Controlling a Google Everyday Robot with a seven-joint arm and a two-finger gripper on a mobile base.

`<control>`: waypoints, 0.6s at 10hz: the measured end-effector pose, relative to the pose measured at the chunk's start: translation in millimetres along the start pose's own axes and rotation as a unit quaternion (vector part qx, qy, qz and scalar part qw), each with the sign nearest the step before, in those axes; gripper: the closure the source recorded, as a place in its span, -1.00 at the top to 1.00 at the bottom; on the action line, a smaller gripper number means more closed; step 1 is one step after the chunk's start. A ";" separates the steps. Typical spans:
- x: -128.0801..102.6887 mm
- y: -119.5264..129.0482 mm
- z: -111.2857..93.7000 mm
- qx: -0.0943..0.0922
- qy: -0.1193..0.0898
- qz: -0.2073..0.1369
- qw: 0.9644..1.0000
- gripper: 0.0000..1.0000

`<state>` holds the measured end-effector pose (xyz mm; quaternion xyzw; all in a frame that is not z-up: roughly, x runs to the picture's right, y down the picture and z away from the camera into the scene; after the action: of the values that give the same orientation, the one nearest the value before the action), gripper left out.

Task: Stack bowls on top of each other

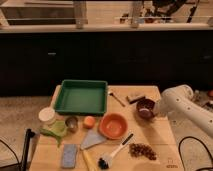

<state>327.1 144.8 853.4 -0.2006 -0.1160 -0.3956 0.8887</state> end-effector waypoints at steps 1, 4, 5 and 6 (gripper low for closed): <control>-0.2 0.7 -0.1 0.004 -0.004 0.001 1.000 -0.99; 1.4 5.9 -3.2 0.015 -0.005 0.007 1.000 -1.00; 1.0 8.2 -3.4 0.015 -0.005 0.007 1.000 -1.00; -0.1 8.3 -3.4 0.015 -0.005 0.005 1.000 -1.00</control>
<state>333.4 148.4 848.2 -0.1894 -0.1258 -0.3886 0.8929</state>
